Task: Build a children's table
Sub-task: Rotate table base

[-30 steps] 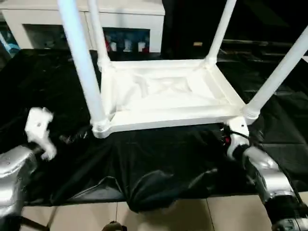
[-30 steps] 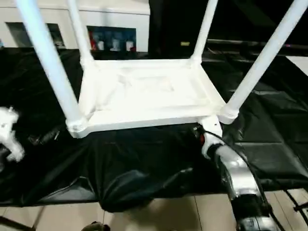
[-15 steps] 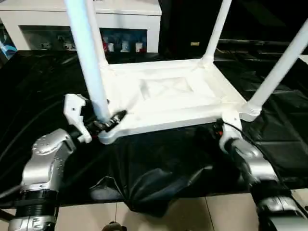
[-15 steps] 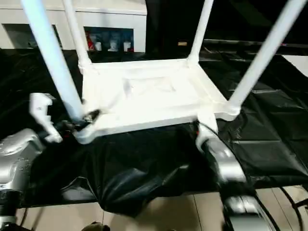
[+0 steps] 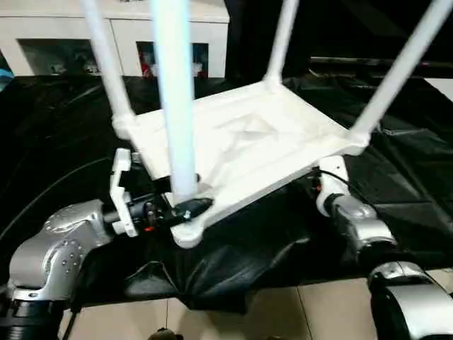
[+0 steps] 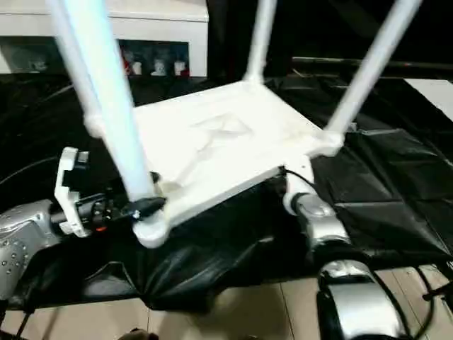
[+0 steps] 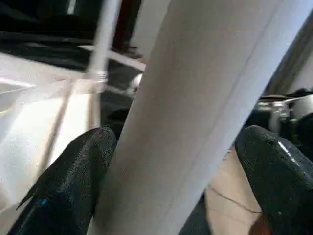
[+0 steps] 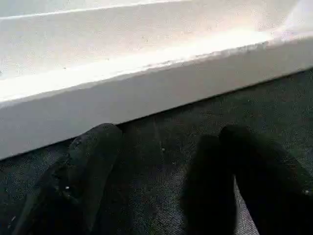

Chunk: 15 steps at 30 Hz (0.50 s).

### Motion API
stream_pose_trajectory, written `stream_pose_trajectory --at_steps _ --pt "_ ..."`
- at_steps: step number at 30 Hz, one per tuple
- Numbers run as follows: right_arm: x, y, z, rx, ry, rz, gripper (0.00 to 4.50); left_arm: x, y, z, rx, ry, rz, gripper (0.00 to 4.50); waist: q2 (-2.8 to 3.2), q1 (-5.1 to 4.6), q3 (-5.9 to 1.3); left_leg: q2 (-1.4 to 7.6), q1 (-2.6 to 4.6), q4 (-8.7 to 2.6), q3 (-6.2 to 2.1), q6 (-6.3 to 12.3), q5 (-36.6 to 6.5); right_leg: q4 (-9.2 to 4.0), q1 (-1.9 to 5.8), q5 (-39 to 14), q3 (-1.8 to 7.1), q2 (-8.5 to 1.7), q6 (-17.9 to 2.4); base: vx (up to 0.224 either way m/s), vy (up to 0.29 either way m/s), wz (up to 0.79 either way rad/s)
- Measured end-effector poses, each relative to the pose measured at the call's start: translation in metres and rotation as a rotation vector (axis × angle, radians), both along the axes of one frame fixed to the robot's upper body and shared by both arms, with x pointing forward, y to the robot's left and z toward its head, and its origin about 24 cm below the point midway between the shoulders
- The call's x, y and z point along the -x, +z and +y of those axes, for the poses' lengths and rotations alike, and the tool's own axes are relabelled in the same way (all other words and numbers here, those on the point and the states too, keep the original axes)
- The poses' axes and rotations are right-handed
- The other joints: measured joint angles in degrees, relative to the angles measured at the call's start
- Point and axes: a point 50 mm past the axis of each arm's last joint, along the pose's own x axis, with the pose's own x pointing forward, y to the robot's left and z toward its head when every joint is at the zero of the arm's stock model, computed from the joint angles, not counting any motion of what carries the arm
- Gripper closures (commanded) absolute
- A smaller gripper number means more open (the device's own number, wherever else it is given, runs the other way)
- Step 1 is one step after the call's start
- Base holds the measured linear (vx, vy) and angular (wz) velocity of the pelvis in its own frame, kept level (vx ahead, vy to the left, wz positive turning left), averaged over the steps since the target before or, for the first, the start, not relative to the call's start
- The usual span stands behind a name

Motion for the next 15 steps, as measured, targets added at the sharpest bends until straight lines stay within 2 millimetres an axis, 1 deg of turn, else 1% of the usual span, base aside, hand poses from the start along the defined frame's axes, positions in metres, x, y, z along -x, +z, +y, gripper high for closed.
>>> stream_pose_trajectory --at_steps 1,4,5,8,11,15 --pt "0.0 0.0 0.002 -0.003 0.005 0.001 0.63 0.0 0.002 -0.005 0.025 -0.012 -0.003 0.05 -0.08 -0.17 0.0 0.0 -0.01 0.03 0.0 0.0 0.0 0.0 0.0 0.0 0.01 0.0 0.0 0.0 0.0 0.0" --pt "-0.001 -0.002 0.019 -0.015 0.054 0.0 0.63 -0.004 0.011 -0.022 0.117 -0.049 -0.009 0.05 -0.52 -0.83 -0.1 0.02 -0.01 0.03 0.0 0.0 0.0 0.03 -0.02 0.01 -0.01 0.0 -0.02 0.0 0.0 0.0" --pt "-0.002 -0.001 0.028 -0.017 0.079 0.001 0.63 -0.005 0.012 -0.029 0.123 -0.066 -0.012 0.05 -0.7 -1.25 -0.14 0.04 0.01 0.03 0.0 0.0 0.0 0.07 -0.04 0.01 -0.01 0.03 -0.02 0.0 0.0 0.0" --pt "-0.003 -0.001 0.045 -0.027 0.137 -0.001 0.63 -0.008 0.014 -0.042 0.125 -0.095 -0.014 0.05 -1.01 -1.73 -0.12 0.07 0.02 0.02 -0.1 0.0 -0.01 0.09 -0.14 0.02 -0.14 0.04 -0.03 0.0 0.0 0.0" --pt "-0.004 0.0 0.053 -0.03 0.168 -0.004 0.63 -0.007 0.013 -0.048 0.13 -0.115 -0.016 0.05 -1.06 -1.76 -0.12 0.09 0.02 -0.02 -0.11 -0.01 -0.02 0.09 -0.17 0.03 -0.17 0.07 -0.03 0.0 0.0 0.0" --pt "-0.005 0.003 0.065 -0.021 0.21 -0.006 0.63 -0.011 0.015 -0.061 0.116 -0.134 -0.024 0.05 -1.1 -1.55 -0.1 0.08 0.01 -0.02 -0.1 -0.01 -0.02 0.09 -0.18 0.03 -0.13 0.08 -0.04 0.0 0.0 0.0"
